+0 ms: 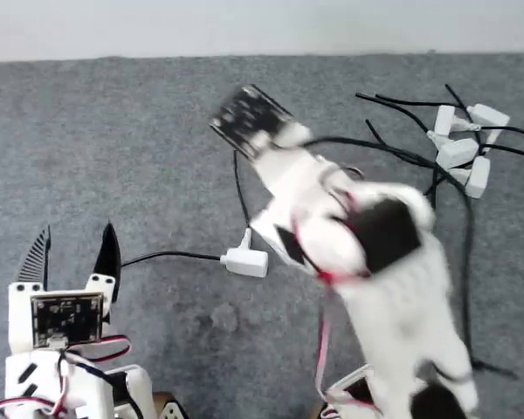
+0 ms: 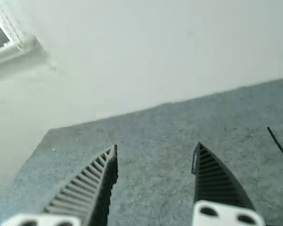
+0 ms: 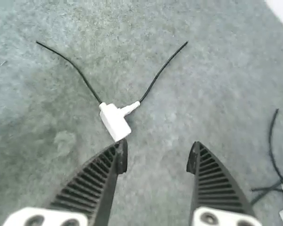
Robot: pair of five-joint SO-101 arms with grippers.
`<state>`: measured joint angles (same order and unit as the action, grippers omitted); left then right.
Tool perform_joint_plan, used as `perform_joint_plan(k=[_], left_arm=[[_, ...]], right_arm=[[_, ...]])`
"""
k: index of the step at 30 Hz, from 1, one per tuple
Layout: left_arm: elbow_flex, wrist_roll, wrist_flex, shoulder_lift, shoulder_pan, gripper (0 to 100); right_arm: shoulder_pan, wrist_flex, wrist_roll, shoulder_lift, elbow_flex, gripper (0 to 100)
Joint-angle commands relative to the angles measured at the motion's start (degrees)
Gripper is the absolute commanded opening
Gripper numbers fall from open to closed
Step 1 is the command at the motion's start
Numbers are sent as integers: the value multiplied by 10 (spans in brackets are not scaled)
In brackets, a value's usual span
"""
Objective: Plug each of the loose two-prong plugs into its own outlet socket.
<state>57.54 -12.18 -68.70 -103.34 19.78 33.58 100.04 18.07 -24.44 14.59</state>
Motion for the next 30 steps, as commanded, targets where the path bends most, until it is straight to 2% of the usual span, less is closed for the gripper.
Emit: perform_joint_plan(k=[1, 4, 9, 13, 16, 18, 20, 23, 25, 30], left_arm=[[-29, -10, -53, -8, -4, 242], [-37, -10, -60, -8, -4, 242], [-19, -10, -66, -8, -30, 242], [25, -10, -80, -8, -84, 242], [49, -10, -71, -8, -88, 242], [73, -10, -70, -8, -88, 242], [107, -10, -68, -8, -88, 242], [131, -11, -51, -8, -88, 242], [149, -11, -34, -8, -88, 242], [258, -11, 41, -8, -91, 242]], right_arm=[[-8, 29, 11, -160, -40, 206], [-5, 27, 16, -286, -126, 205], [-7, 10, 89, -491, -290, 205], [-8, -29, 92, -651, -425, 205], [-8, -34, 95, -762, -498, 205], [-8, -22, 95, -808, -532, 205], [-18, -7, 96, -795, -539, 205], [-80, -30, 97, -790, -543, 205], [-146, -77, 107, -795, -561, 205], [-319, -229, 143, -796, -709, 205]])
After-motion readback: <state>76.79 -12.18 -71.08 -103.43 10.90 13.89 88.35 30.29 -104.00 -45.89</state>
